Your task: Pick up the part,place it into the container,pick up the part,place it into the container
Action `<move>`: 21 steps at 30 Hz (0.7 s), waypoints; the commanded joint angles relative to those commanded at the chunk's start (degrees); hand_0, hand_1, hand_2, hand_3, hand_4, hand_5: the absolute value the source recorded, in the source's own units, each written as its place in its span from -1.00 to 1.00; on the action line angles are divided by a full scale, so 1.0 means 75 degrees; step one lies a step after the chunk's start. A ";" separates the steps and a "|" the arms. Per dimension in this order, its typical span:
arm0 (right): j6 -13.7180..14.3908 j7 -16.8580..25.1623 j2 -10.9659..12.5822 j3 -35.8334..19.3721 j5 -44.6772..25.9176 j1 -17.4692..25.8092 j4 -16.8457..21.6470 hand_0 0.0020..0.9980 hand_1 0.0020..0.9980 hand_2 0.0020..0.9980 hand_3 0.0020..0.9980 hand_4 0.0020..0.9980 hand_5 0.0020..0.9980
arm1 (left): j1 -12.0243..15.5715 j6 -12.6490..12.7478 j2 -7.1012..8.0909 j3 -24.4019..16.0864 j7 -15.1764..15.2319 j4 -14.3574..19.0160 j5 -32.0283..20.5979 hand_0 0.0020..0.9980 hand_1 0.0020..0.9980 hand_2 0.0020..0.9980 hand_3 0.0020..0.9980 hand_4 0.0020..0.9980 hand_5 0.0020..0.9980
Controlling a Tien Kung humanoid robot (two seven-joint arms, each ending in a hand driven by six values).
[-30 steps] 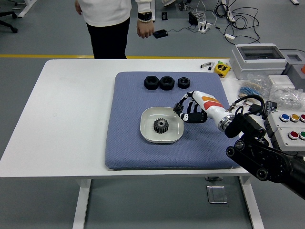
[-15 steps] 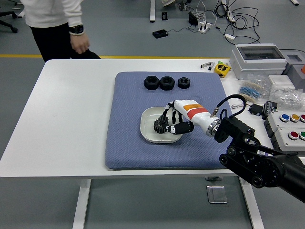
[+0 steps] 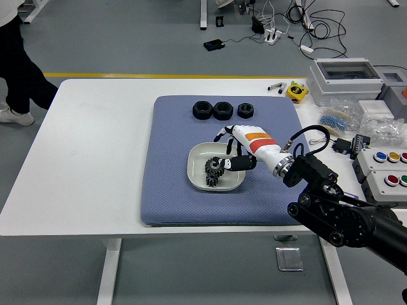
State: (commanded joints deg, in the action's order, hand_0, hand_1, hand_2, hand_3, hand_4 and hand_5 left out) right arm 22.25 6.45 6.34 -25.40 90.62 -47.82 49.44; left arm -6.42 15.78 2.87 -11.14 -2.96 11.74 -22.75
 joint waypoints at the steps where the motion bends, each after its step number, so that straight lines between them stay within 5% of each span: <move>1: 0.0035 0.0005 0.0008 -0.0063 -0.0017 0.0002 0.0032 -0.75 -0.50 -0.28 0.27 0.47 -0.31 | 0.0002 0.0002 0.0002 -0.0006 -0.0004 -0.0001 0.0016 0.17 0.23 0.53 0.37 0.36 0.24; 8: 0.0412 0.0130 0.0133 -0.0633 -0.0350 0.0094 0.0233 -0.66 -0.43 -0.22 0.28 0.46 -0.35 | 0.0033 0.0011 0.0000 -0.0049 -0.0027 -0.0002 0.0085 0.17 0.23 0.53 0.36 0.36 0.23; 12: 0.0423 0.0390 0.0324 -0.1017 -0.1441 0.0246 0.0368 -0.66 -0.43 -0.22 0.28 0.46 -0.35 | 0.0028 0.0006 -0.0001 -0.0007 -0.0014 -0.0003 0.0034 0.17 0.23 0.53 0.36 0.36 0.23; 13: 0.0301 0.0452 0.0389 -0.1134 -0.1724 0.0310 0.0440 -0.33 -0.05 0.13 0.32 0.71 -0.34 | 0.0025 0.0005 -0.0002 -0.0005 -0.0010 -0.0004 0.0024 0.17 0.23 0.53 0.36 0.36 0.23; 18: -0.0641 0.0299 0.0558 -0.1786 -0.3346 0.0675 0.0887 -0.33 -0.05 0.13 0.32 0.71 -0.34 | 0.0012 -0.0002 -0.0008 0.0019 0.0005 -0.0009 -0.0035 0.17 0.23 0.53 0.36 0.36 0.23; 19: -0.0823 0.0230 0.0570 -0.1949 -0.3644 0.0749 0.0962 0.07 0.28 0.46 0.32 0.84 -0.19 | 0.0011 -0.0001 -0.0010 0.0015 0.0003 -0.0010 -0.0031 0.17 0.23 0.53 0.36 0.36 0.23; 21: -0.1119 0.0149 0.0606 -0.2238 -0.4339 0.0877 0.1074 0.07 0.28 0.46 0.32 0.84 -0.19 | 0.0011 -0.0001 -0.0014 0.0007 0.0000 -0.0012 -0.0028 0.17 0.23 0.53 0.36 0.36 0.23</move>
State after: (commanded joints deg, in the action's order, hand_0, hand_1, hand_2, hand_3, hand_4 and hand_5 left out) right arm 13.85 7.56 10.89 -42.18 58.07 -41.24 57.49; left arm -6.34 15.77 2.76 -11.09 -2.96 11.65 -22.95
